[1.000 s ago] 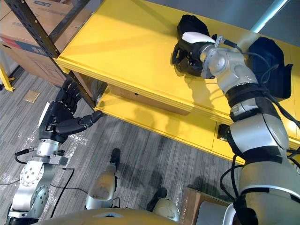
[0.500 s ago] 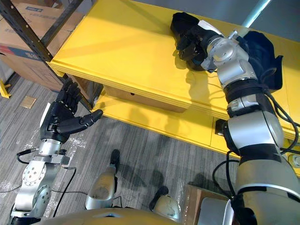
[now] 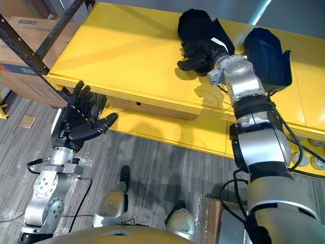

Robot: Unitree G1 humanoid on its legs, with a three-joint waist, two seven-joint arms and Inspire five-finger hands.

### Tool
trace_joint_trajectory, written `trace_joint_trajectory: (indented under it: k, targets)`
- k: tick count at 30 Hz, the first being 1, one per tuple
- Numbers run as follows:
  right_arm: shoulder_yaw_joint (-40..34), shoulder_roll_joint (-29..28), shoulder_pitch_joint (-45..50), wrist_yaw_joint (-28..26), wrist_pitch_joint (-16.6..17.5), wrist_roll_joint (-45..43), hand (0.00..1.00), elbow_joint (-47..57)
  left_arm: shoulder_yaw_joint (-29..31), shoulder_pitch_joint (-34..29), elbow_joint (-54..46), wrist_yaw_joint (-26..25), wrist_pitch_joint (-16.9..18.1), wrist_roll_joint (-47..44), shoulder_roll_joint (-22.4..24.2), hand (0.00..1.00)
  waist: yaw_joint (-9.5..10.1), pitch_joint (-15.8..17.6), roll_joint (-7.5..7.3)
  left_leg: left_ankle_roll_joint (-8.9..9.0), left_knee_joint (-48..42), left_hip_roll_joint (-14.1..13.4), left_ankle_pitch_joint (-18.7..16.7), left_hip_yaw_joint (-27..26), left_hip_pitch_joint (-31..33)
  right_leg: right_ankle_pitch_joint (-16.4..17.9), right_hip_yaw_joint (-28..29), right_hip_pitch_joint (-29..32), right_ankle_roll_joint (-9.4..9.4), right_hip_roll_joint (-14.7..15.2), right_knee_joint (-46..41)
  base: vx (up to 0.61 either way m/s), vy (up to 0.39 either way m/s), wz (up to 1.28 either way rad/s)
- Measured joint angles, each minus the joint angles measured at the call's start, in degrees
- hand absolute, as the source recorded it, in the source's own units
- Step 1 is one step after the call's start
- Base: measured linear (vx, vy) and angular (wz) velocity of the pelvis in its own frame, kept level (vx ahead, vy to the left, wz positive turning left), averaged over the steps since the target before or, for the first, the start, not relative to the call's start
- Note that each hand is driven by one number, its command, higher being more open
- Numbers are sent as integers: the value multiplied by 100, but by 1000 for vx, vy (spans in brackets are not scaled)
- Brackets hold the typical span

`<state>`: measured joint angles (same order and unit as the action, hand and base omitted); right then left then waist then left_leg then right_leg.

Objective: Walk over and take three plastic housings, then place them on the shelf

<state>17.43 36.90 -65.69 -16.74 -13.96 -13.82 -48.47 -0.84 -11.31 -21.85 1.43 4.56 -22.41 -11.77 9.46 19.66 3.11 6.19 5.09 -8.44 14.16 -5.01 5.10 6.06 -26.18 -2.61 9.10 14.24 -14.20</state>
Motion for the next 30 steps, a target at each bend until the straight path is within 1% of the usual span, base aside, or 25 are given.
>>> trace_joint_trajectory:
  k: [1,7,10,11,13,16,18,20,21,23,24,26,27,28,30]
  targets:
    - [-4,-86,1,-35,105,-225,100,11,15,0,0,3,-6,3,12,100,-23,6,13,0,-1,-1,0,1,-10,-1,3,-5,0,1,-10,-40,-23,-1]
    - [-31,-118,201,-197,277,-1197,100,597,8,-5,0,64,-101,8,73,100,-36,12,55,0,-15,0,16,-6,-71,-9,13,-58,9,7,-11,-10,-22,-1]
    - [-137,-118,201,-221,389,-1277,100,705,6,-5,0,124,-102,8,74,100,-35,10,58,-1,-17,2,29,-4,-87,-13,14,-78,12,9,-8,-4,-11,0]
    - [-204,-118,201,-186,451,-1353,100,721,-10,-7,2,167,-105,8,73,100,-36,9,59,0,-17,3,30,-4,-132,-13,20,-128,14,10,3,0,0,0]
    - [-331,-117,201,-89,472,-1323,100,778,-61,-11,3,178,-105,8,73,100,-43,2,71,1,-15,3,29,-4,-191,-15,33,-185,17,7,21,-23,-30,-1]
    - [-514,-112,200,96,681,-914,100,878,-150,-45,17,178,-106,7,73,100,-80,-27,118,3,-4,0,28,-5,-197,-23,50,-183,25,4,39,-50,-22,-2]
    - [-565,-83,200,213,813,-653,100,878,-226,-63,156,170,-107,7,71,100,-118,-68,183,30,3,0,6,-10,-196,-31,58,-181,34,3,45,-50,-18,0]
    - [-565,-80,200,233,916,-658,100,878,-253,-111,206,154,-107,6,70,100,-172,-78,201,29,3,-1,7,-10,-198,-35,60,-183,38,1,45,-15,-7,0]
    - [-565,-55,200,234,1025,-657,100,878,-288,-162,236,158,-107,5,70,100,-194,-84,210,25,2,-3,10,-21,-207,-41,75,-183,40,1,45,-17,-24,-6]
    - [-564,41,200,258,1184,-518,100,878,-343,-227,301,165,-107,4,69,100,-189,-106,240,18,0,-4,15,-56,-229,-58,110,-188,42,1,51,-9,-29,-7]
    - [-558,203,190,279,1362,149,100,894,-392,-243,393,167,-107,1,69,100,-180,-137,287,-2,-1,2,30,-62,-231,-85,113,-202,50,1,69,0,0,0]
    - [-522,394,185,354,1443,694,100,901,-392,-301,394,169,-106,1,68,100,-184,-152,310,-4,-5,2,32,-68,-243,-112,112,-230,56,-6,105,0,0,0]
    - [-465,566,185,442,1432,1011,100,900,-392,-338,394,168,-105,1,62,100,-188,-160,322,-4,-4,2,32,-74,-257,-131,114,-256,59,-11,136,0,0,0]
    - [-461,647,185,467,1415,1093,100,900,-392,-354,394,168,-104,0,57,100,-193,-163,327,-4,0,2,31,-77,-257,-132,117,-254,60,-10,136,0,0,0]
    - [-439,928,186,615,1127,1110,100,899,-395,-450,394,165,-97,-4,45,100,-221,-172,341,-2,3,0,29,-86,-258,-135,128,-247,59,-11,135,0,0,0]
